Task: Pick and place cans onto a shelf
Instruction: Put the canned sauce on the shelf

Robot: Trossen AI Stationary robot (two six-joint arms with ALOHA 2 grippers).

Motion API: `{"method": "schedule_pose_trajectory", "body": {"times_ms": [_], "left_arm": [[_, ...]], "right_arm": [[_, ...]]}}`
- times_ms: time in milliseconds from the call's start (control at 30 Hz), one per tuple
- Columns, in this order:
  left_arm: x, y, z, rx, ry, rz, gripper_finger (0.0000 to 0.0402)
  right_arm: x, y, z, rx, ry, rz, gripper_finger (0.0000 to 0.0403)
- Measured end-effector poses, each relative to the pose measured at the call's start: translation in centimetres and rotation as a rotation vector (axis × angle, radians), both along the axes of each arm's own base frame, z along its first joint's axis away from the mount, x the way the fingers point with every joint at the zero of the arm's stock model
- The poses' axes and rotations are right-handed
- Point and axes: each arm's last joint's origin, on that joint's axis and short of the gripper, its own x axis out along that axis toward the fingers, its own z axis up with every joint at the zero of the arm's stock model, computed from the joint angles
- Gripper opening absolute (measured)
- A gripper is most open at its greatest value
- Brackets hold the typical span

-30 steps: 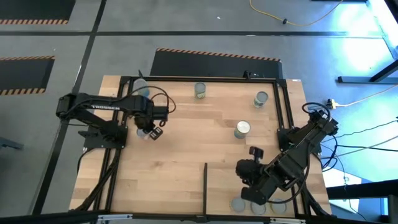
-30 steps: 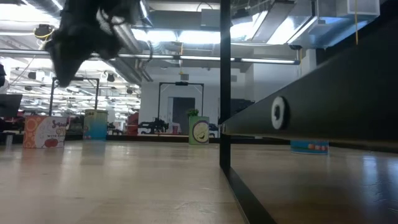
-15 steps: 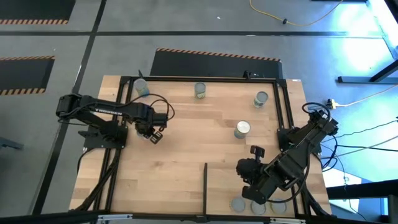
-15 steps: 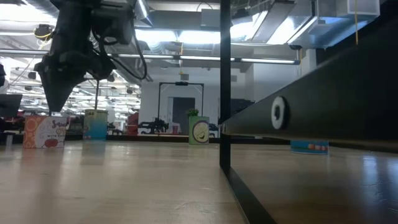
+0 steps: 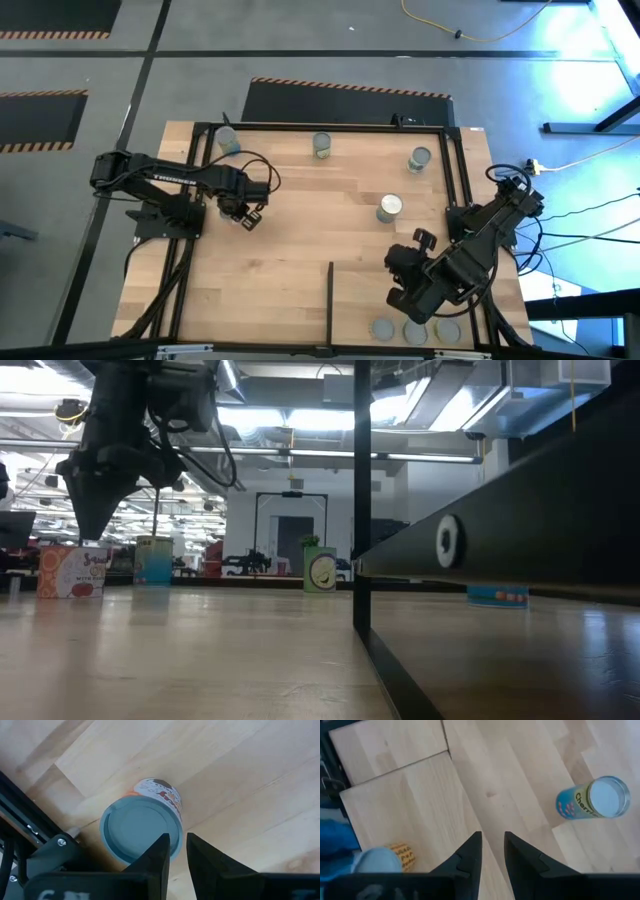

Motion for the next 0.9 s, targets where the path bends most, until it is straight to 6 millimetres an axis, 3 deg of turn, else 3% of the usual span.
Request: {"method": "schedule_pose_trajectory", "body": {"times_ms": [500, 900], "left_arm": [[0.0, 0.0, -0.1, 0.004, -0.001, -0.005, 0.0059], [-0.7, -0.1, -2.5, -0.021, -0.011, -0.001, 0.0059]], "right_arm": [[0.1, -0.1, 0.0, -0.008, -0.031, -0.037, 0.0084], [0.1, -0.1, 0.0, -0.010, -0.031, -0.034, 0.0084]]}}
